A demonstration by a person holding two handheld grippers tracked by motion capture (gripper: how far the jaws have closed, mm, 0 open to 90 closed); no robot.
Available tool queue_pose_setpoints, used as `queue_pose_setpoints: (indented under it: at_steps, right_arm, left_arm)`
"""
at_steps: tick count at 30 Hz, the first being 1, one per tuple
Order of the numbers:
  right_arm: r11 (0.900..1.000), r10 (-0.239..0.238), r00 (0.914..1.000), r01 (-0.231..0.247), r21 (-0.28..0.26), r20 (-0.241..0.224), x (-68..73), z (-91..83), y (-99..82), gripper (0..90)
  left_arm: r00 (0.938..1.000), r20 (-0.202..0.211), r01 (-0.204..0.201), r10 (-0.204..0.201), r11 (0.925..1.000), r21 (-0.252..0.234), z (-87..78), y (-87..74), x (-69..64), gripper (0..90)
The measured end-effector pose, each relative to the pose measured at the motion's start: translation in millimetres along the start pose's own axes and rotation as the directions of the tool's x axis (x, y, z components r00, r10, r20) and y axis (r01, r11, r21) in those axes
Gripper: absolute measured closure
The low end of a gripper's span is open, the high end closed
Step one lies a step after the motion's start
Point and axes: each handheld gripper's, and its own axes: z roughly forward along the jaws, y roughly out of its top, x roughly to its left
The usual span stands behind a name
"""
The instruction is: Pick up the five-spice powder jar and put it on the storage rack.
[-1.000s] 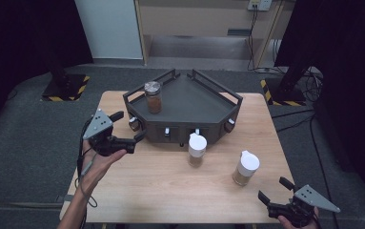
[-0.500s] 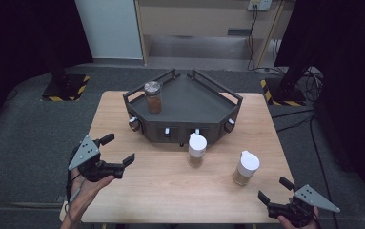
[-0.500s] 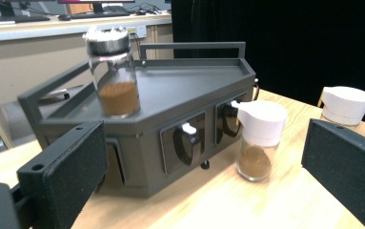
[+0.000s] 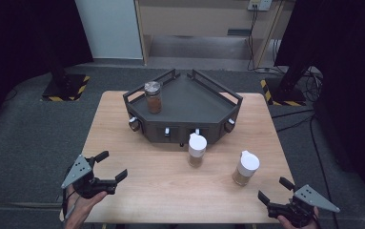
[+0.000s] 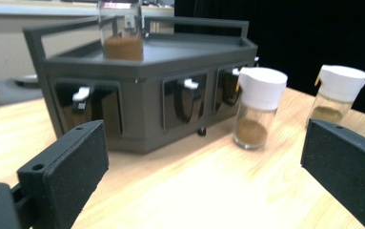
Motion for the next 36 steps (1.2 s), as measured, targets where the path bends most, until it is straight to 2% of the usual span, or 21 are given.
queue_pose_setpoints:
  at_steps: [9, 18, 27, 36]
  right_arm:
    - [1.0, -0.002, 1.0, 0.002, 0.002, 0.001, 0.2, 0.5, 0.3, 1.0]
    - [1.0, -0.003, 1.0, 0.003, 0.001, -0.005, -0.4, 0.4, 0.0, 1.1]
    - [1.0, -0.002, 0.9999, 0.002, 0.0, -0.013, -1.2, 1.2, -0.3, 1.1]
    - [1.0, -0.003, 0.9999, 0.003, 0.001, -0.014, -1.2, 1.3, -0.2, 1.1]
  left_arm:
    - [0.9998, 0.0, 0.022, -0.022, 0.9994, 0.028, -3.7, -26.4, 8.3, 1.0]
    - [0.9998, 0.002, 0.021, -0.021, 0.9998, 0.002, -11.0, -46.4, 9.7, 1.4]
    - [0.9993, 0.037, -0.005, 0.005, 0.9999, 0.016, -9.8, -49.4, 14.9, 1.1]
    - [0.9988, 0.048, 0.003, -0.004, 0.9999, 0.011, -10.3, -50.5, 16.8, 1.0]
